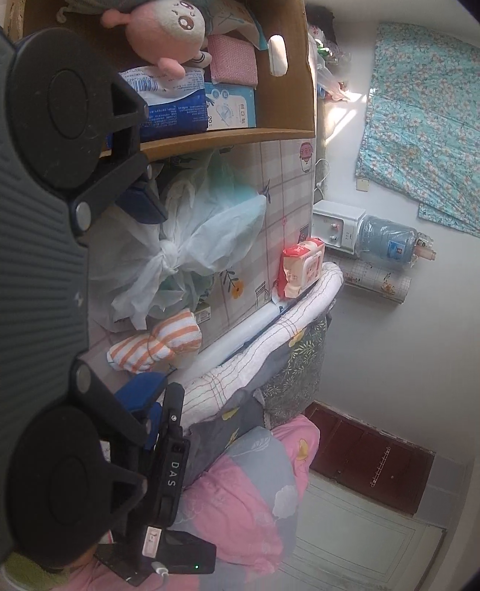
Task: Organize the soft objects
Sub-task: 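Withdraw the left tool while moving the right tool to the striped cloth, then close the right gripper on the orange-striped cloth and lift it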
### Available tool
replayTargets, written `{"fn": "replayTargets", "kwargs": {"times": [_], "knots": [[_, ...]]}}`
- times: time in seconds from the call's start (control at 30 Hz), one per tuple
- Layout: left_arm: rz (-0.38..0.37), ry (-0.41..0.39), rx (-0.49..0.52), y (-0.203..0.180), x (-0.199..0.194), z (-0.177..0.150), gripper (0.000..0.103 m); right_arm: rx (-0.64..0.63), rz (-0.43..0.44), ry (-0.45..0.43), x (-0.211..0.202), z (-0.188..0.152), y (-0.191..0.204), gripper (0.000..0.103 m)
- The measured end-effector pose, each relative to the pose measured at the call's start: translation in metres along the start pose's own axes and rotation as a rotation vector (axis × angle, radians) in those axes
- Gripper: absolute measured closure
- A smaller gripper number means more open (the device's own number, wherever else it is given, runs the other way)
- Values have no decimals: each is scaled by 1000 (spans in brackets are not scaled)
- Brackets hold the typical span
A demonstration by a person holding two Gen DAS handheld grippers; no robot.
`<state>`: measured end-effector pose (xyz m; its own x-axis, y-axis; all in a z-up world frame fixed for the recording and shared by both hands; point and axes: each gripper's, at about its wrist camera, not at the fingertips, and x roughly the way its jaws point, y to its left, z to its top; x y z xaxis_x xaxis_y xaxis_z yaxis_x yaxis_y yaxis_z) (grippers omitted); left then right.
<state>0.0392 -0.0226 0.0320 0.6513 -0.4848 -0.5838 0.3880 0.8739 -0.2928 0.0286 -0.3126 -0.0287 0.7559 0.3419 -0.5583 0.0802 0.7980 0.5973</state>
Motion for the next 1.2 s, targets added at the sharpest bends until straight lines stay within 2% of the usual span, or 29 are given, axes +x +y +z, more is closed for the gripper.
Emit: {"fn": "replayTargets", "kwargs": {"times": [0.13, 0.23, 0.33, 0.4, 0.43, 0.53, 0.63, 0.73, 1.03, 1.13, 1.2], "knots": [[-15, -5, 14, -18, 19, -3, 16, -75, -17, 31, 13, 3, 1, 34], [-36, 6, 15, -28, 36, -2, 21, -64, 30, 46, 17, 9, -8, 34], [-65, 33, 26, -38, 54, -3, 30, -49, 62, 92, 30, 11, -18, 34], [-59, 53, 44, -44, 64, -5, 42, -39, 69, 117, 39, 12, -24, 35], [-54, 64, 50, -46, 69, -5, 43, -30, 73, 125, 43, 12, -28, 35], [-65, 105, 42, -46, 81, -10, 43, 2, 103, 149, 54, 14, -39, 38], [-57, 128, 42, -46, 86, -14, 43, 54, 135, 196, 68, 13, -51, 49], [-54, 152, 43, -46, 91, -18, 43, 141, 185, 226, 73, 10, -63, 54], [-83, 246, 85, -58, 111, -25, 33, 431, 329, 333, 79, -12, -94, 56], [-76, 275, 97, -60, 121, -28, 35, 476, 356, 347, 82, -18, -98, 57], [-76, 294, 104, -60, 127, -29, 44, 485, 370, 346, 82, -21, -98, 57]]}}
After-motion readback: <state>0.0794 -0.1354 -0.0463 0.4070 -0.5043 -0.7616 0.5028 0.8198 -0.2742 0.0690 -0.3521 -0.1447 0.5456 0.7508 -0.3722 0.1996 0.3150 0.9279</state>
